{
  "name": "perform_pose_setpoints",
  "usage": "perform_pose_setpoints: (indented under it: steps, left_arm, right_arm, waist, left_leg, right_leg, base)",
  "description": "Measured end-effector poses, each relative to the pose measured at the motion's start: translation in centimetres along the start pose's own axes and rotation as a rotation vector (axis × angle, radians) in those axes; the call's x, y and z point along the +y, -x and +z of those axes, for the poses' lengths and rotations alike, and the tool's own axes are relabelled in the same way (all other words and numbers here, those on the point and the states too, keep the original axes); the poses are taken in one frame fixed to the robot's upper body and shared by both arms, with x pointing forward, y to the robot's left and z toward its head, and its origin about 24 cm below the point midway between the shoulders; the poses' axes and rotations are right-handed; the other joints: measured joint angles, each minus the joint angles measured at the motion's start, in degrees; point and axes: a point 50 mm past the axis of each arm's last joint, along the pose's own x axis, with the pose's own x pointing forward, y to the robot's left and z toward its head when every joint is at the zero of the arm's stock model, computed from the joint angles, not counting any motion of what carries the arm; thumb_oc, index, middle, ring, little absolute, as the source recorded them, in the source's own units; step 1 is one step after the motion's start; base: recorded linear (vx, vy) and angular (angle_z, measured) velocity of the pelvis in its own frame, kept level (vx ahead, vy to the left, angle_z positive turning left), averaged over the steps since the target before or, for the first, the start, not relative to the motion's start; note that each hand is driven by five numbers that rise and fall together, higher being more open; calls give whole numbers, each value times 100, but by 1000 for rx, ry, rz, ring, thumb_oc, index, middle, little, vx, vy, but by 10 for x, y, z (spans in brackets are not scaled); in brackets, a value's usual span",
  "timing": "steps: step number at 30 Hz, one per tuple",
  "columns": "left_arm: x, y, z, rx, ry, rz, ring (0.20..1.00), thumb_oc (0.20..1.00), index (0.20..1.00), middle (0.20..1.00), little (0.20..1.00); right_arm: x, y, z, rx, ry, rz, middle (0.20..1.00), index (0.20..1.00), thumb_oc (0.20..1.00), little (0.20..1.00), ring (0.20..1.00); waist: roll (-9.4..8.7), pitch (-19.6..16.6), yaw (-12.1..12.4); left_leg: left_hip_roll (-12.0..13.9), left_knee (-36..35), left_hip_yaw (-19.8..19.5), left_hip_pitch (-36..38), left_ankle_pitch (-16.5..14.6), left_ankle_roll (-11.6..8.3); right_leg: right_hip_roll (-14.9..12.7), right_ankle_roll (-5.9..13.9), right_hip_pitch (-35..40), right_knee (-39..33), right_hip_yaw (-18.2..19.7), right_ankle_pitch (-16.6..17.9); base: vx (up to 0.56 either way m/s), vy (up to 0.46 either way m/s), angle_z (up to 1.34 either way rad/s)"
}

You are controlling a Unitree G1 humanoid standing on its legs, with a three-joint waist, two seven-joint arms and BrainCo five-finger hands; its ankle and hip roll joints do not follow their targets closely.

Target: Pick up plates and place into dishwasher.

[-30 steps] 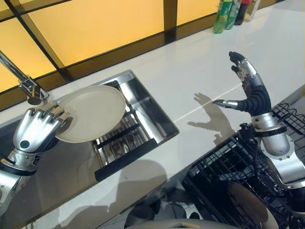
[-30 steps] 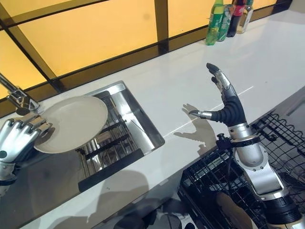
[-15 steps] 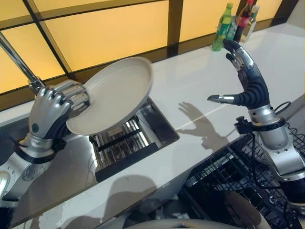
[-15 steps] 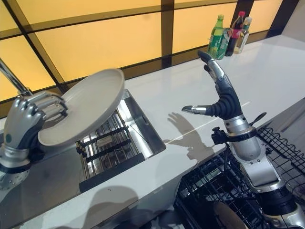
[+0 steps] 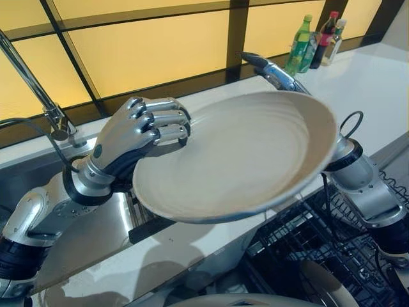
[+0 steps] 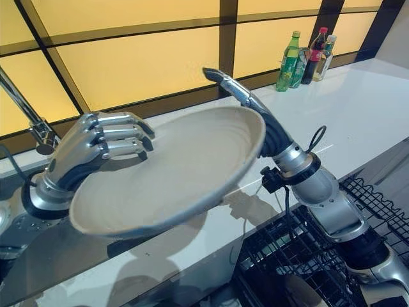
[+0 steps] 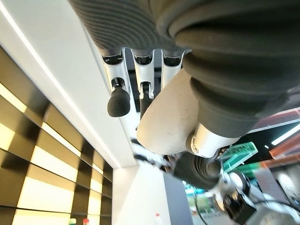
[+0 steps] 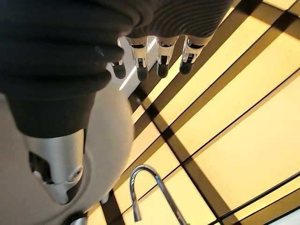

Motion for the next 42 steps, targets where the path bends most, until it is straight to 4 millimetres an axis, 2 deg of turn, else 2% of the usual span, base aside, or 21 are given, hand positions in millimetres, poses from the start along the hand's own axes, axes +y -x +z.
perform_pose_setpoints:
  steps: [10, 12, 18, 22, 28, 31, 35, 42]
  left_arm:
    - [-1, -2, 0, -19, -1, -30, 200, 200, 200, 200, 200]
    - [-1, -3, 0, -16, -2, -30, 200, 200, 200, 200, 200]
    - [1, -3, -4, 26, 36, -30, 200, 200, 200, 200, 200]
    - [2, 6, -10, 120, 93, -34, 200, 200, 200, 200, 200]
    - [-8, 26, -25, 284, 145, -74, 200, 200, 200, 200, 200]
    - [-11, 33, -32, 343, 139, -86, 200, 200, 200, 200, 200]
    - [-12, 35, -34, 360, 142, -88, 200, 200, 200, 200, 200]
    - [-15, 36, -33, 364, 158, -73, 200, 200, 200, 200, 200]
  right_arm:
    - [-2, -1, 4, -22, 46, 69, 1000, 1000, 1000, 1000, 1000]
    - [-4, -1, 4, -18, 57, 75, 1000, 1000, 1000, 1000, 1000]
    - [-10, 4, 6, -42, 75, 51, 1000, 1000, 1000, 1000, 1000]
    - [-15, 12, 9, -61, 86, 51, 1000, 1000, 1000, 1000, 1000]
    - [-9, 17, 12, -82, 57, 140, 1000, 1000, 1000, 1000, 1000]
    - [-8, 17, 13, -93, 57, 160, 1000, 1000, 1000, 1000, 1000]
    - [-7, 18, 14, -107, 57, 177, 1000, 1000, 1000, 1000, 1000]
    - [-6, 17, 16, -132, 25, 173, 1000, 1000, 1000, 1000, 1000]
  waist:
    - [-4, -3, -161]
    - [-6, -4, -256]
    - [-2, -6, -277]
    - [22, -21, -288]
    - [82, -65, -334]
    - [91, -74, -442]
    - [96, -77, -582]
    - [116, -89, -587]
  left_leg:
    - [1, -7, 38, 51, -1, 2]
    - [2, -7, 61, 54, -1, 2]
    - [19, -14, 150, 75, -2, 3]
    - [26, -18, 227, 88, -3, 5]
    - [84, -66, 451, 175, -3, 7]
    - [104, -72, 491, 188, -3, 9]
    - [119, -88, 538, 214, -3, 9]
    - [149, -117, 626, 251, -4, 9]
  right_leg:
    - [-6, 13, 1, 44, 60, -13]
    - [-7, 10, -4, 54, 65, -15]
    - [-1, -9, -50, 100, 134, -13]
    - [0, -17, -115, 132, 220, -22]
    - [20, -26, -231, 277, 410, -62]
    - [24, -24, -270, 307, 453, -62]
    - [40, -25, -282, 311, 503, -62]
    - [71, -47, -316, 366, 596, -77]
  base:
    - [-1, -4, -2]
    - [0, 0, 0]
    - [-6, 3, -5]
    - [-15, -2, -11]
    - [-23, -10, -18]
    - [-29, -10, -9]
    - [-34, -6, -8]
    - [-7, -2, -7]
